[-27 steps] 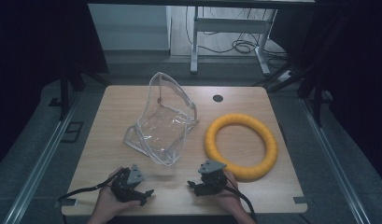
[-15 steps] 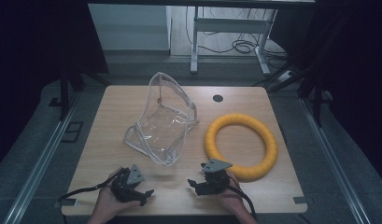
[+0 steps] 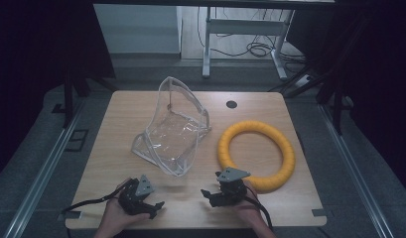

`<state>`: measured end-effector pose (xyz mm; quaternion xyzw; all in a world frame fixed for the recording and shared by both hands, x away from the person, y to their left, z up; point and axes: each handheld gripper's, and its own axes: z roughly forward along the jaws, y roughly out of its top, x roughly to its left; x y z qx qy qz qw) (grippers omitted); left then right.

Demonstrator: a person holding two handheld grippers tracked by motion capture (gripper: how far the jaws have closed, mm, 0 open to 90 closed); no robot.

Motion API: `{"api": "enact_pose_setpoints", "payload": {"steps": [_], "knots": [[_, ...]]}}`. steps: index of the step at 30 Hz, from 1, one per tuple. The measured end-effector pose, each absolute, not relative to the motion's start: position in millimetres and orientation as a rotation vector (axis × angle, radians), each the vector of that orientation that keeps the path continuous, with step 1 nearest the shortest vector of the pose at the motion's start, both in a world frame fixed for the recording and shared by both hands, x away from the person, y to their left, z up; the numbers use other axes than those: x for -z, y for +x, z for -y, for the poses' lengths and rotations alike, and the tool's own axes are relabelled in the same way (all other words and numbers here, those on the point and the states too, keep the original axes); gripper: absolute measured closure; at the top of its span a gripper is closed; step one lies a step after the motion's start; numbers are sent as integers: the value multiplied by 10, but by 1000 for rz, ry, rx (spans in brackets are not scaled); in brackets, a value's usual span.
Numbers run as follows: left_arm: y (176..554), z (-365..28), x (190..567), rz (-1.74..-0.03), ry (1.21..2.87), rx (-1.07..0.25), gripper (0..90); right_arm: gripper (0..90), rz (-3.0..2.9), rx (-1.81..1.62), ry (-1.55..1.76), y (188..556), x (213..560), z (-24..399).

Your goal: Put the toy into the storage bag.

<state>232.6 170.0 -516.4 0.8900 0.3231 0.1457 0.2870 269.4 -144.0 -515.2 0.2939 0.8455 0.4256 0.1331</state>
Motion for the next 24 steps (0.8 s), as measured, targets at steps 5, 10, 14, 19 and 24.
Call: {"api": "enact_pose_setpoints", "payload": {"steps": [5, 10, 14, 19, 24], "knots": [[2326, -1699, 5165, -862, 2377, -383, 141, 189, -2432, -1257, 872, 2696, 5110, 1473], [2326, -1705, 5158, -861, 2378, -384, 140, 195, -2437, -1249, 859, 2697, 5099, 1486], [2322, -1720, 5137, -866, 2372, -391, 140, 219, -2449, -1270, 862, 2705, 5078, 1509], [2319, -1729, 5124, -869, 2368, -396, 140, 222, -2434, -1277, 862, 2706, 5007, 1543], [2321, -1732, 5117, -869, 2368, -395, 140, 230, -2410, -1299, 870, 2721, 4878, 1615]]}}
